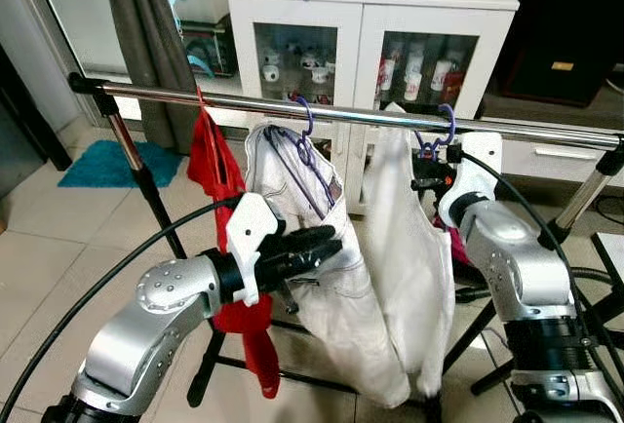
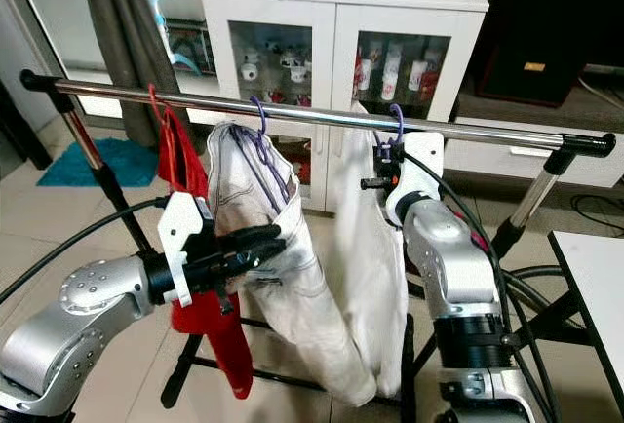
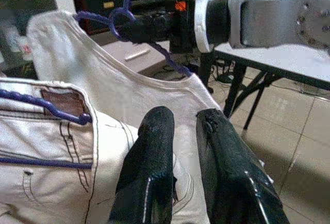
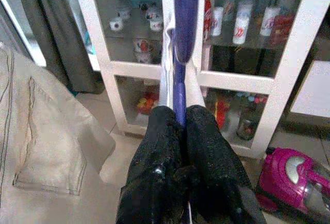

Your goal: Hang hanger

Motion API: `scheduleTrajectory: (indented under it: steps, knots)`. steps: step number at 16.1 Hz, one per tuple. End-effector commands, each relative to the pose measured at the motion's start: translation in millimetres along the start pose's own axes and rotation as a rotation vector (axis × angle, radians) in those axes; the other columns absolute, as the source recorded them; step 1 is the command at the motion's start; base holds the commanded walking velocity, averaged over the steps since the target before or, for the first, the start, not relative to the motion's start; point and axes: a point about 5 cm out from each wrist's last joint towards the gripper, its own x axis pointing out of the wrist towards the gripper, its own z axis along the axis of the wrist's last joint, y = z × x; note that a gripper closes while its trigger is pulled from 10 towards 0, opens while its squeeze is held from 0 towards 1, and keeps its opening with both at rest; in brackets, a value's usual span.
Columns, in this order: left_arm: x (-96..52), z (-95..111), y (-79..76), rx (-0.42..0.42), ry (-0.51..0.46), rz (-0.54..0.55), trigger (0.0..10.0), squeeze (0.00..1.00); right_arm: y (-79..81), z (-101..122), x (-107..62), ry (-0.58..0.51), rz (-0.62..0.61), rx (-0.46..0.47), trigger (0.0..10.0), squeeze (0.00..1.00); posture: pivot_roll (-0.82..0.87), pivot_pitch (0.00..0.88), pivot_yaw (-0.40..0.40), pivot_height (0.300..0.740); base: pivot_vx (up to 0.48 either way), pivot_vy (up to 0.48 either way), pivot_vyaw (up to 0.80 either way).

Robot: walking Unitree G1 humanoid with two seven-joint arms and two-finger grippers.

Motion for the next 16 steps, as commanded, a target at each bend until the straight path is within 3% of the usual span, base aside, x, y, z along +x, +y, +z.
scheduleTrajectory:
  steps: [1,2,3,5,8,13,15,16]
  knots:
    - [-1.0,2,-1.2,0.026,0.017,-0.009,10.0,0.0,-1.4,-5,-1.3,0.044,0.005,0.009,10.0,0.0,0.08,0.0,0.022,0.74,0.0,0.0,0.0]
    - [-2.9,0,-1.0,0.027,0.024,-0.003,10.0,0.0,-1.4,-8,-5.8,0.058,0.016,0.006,10.0,0.87,0.08,0.0,0.022,0.74,0.0,0.0,0.0]
    - [-4.5,0,-0.6,0.025,0.028,0.004,10.0,0.0,-2.0,-10,-10.3,0.063,0.023,0.006,10.0,1.0,0.08,0.0,0.024,0.74,0.0,0.0,0.0]
    - [-8.6,-2,0.8,0.019,0.027,0.039,10.0,0.0,-1.8,-8,-21.3,0.037,0.069,0.005,10.0,1.0,0.07,0.0,0.031,0.74,0.0,0.0,0.0]
    - [-17.4,-3,5.1,0.014,-0.003,0.167,10.0,0.0,1.5,3,-50.4,-0.065,0.201,-0.02,10.0,1.0,0.07,0.0,0.037,0.74,0.0,0.0,0.0]
    - [-31.4,3,10.8,0.023,-0.07,0.39,10.0,0.0,10.8,9,-94.3,-0.131,0.446,0.003,10.0,1.0,0.08,0.0,0.048,0.74,0.0,0.0,0.0]
    - [-39.5,6,10.6,0.023,-0.087,0.464,10.0,0.0,13.5,7,-111.2,-0.164,0.484,0.0,10.0,1.0,0.08,0.0,0.046,0.74,0.0,0.386,0.0]
    - [-39.7,6,10.4,0.023,-0.087,0.465,10.0,0.0,13.7,6,-111.8,-0.168,0.471,0.008,10.0,1.0,0.08,0.0,0.046,0.74,0.0,0.45,0.0]
